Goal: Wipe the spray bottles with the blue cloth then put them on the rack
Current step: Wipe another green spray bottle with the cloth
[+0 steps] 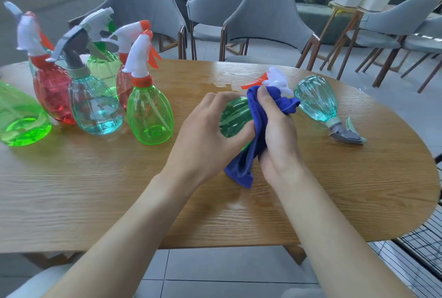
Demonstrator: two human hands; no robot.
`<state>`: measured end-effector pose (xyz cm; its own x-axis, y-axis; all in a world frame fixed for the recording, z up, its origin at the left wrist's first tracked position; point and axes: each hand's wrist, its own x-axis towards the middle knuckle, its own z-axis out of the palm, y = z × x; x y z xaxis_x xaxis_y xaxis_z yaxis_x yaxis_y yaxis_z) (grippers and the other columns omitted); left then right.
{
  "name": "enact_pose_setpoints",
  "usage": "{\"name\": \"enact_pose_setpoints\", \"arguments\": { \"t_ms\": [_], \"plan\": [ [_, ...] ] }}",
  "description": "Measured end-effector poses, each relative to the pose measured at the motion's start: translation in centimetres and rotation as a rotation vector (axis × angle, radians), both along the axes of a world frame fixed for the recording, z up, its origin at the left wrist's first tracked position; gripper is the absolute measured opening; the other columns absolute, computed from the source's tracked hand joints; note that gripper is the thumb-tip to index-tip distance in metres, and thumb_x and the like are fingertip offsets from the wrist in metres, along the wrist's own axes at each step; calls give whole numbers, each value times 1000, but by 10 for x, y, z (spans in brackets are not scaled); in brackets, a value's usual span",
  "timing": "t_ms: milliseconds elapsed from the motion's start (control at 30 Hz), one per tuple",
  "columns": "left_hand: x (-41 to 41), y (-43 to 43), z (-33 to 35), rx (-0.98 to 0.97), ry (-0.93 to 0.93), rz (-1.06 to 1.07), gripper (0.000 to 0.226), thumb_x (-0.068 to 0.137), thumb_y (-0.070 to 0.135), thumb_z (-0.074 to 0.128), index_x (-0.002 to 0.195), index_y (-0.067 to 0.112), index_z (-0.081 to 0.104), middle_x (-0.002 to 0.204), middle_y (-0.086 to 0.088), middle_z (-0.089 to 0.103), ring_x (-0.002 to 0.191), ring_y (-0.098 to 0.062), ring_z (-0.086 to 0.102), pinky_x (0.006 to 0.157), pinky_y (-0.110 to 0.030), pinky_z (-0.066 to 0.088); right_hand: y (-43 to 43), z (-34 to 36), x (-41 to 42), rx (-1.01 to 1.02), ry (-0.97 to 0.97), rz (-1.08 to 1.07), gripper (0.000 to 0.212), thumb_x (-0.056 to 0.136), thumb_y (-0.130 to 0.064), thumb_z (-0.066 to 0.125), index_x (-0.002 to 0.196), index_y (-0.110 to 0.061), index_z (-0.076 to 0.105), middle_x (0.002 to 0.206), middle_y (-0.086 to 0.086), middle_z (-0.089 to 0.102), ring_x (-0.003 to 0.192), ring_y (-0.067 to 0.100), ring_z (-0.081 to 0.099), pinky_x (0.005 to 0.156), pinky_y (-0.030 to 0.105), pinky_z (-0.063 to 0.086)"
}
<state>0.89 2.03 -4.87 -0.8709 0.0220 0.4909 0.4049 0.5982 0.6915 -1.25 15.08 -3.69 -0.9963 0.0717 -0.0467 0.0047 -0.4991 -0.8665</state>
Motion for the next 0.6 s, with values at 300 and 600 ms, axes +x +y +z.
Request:
{"name": "enact_pose_setpoints", "arguments": {
  "t_ms": [300, 600],
  "plan": [
    [0, -11, 12, 439, -365, -198, 22, 101, 46, 68, 118, 33, 69, 107, 6, 76, 96, -11, 75, 78, -25, 56, -2, -10, 3, -41, -28, 42, 59, 102, -52, 62, 130, 1, 67, 127, 28, 70, 117, 46, 70, 105, 66, 52],
    [0, -12, 13, 587, -454, -248, 25, 104, 39, 60, 113, 20, 73, 98, 9, 77, 85, 1, 71, 71, -12, 53, 2, -12, 0, -182, -59, 102, 68, 92, -40, 79, 140, 2, 60, 140, 33, 61, 127, 47, 64, 109, 68, 48]
  ]
}}
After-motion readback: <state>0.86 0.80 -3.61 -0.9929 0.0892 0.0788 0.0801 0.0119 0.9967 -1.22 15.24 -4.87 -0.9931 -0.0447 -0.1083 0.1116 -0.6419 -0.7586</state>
